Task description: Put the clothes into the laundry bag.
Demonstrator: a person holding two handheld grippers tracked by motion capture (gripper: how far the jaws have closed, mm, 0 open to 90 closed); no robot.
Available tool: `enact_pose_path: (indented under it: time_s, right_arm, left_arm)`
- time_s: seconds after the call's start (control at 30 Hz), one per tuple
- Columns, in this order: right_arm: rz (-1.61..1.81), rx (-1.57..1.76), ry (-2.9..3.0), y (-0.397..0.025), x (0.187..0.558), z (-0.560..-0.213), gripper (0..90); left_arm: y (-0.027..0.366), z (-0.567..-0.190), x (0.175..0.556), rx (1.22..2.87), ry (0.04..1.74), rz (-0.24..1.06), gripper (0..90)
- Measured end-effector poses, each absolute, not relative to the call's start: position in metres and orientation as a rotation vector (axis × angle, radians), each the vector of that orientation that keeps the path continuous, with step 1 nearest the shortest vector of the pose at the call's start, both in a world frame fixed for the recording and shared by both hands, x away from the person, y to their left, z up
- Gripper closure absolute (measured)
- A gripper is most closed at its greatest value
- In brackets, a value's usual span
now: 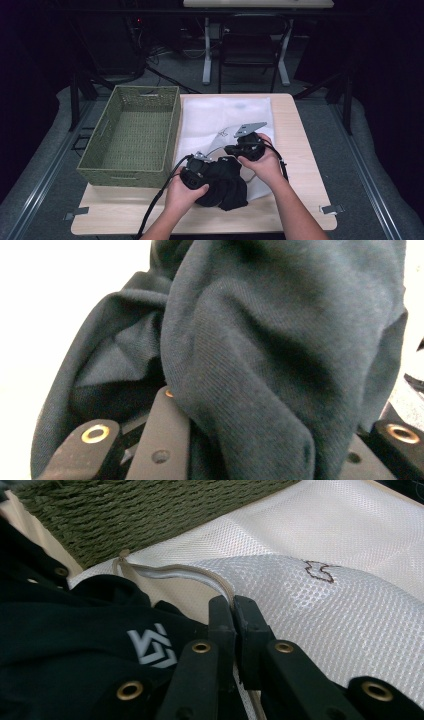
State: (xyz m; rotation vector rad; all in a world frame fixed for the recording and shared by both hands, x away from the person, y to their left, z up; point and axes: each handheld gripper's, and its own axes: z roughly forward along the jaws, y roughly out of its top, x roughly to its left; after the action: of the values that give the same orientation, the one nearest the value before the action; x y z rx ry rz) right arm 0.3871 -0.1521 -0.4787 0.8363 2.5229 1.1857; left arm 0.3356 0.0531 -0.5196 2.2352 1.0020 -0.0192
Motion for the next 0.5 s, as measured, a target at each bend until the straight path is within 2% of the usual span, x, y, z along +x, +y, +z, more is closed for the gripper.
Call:
enact_pose_path:
  time_s: [0.17, 0.5]
  right_arm:
    - [1.194, 0.836, 2.517, -0.153, 0.386, -0.477, 87.5]
    - [1.196, 0.834, 2.512, -0.155, 0.385, -0.476, 87.5]
  left_arm:
    - [0.053, -0.530, 0.344, 2.237, 1.063, -0.035, 74.2]
    - [0.052, -0.536, 0.349, 2.253, 1.101, 0.027, 72.6]
